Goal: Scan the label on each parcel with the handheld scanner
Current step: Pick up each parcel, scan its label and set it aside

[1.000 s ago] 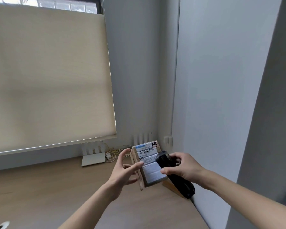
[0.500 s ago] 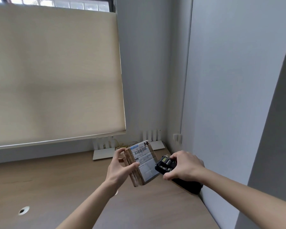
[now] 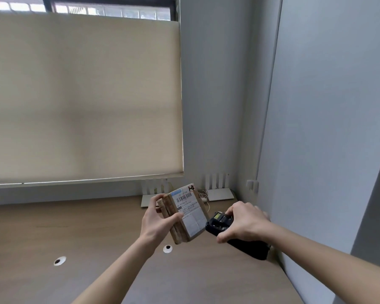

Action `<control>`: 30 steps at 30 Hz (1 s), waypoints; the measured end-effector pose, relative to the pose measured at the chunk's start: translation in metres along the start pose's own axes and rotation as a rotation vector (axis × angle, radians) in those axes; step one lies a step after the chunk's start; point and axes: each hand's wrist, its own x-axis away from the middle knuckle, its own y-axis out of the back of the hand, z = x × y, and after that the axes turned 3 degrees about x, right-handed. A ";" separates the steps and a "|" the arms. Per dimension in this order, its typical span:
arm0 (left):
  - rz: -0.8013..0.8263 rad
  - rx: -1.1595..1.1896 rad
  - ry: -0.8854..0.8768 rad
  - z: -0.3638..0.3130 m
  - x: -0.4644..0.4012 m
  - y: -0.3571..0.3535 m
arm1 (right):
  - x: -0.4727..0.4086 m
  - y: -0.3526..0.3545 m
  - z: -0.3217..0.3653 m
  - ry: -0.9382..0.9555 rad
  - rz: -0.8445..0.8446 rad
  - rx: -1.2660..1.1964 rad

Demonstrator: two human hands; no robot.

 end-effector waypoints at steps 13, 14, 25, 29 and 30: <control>-0.110 0.166 0.115 0.007 0.028 0.118 | 0.012 -0.016 0.103 0.144 0.129 -0.327; -0.130 0.203 0.136 0.009 0.032 0.136 | 0.014 -0.021 0.119 0.168 0.148 -0.373; -0.451 0.244 0.235 0.036 0.137 0.413 | 0.100 -0.081 0.405 0.592 0.317 -0.738; -0.586 0.220 0.236 0.050 0.210 0.536 | 0.161 -0.111 0.525 0.729 0.409 -0.794; -0.639 0.212 0.237 0.053 0.229 0.566 | 0.177 -0.120 0.555 0.766 0.435 -0.802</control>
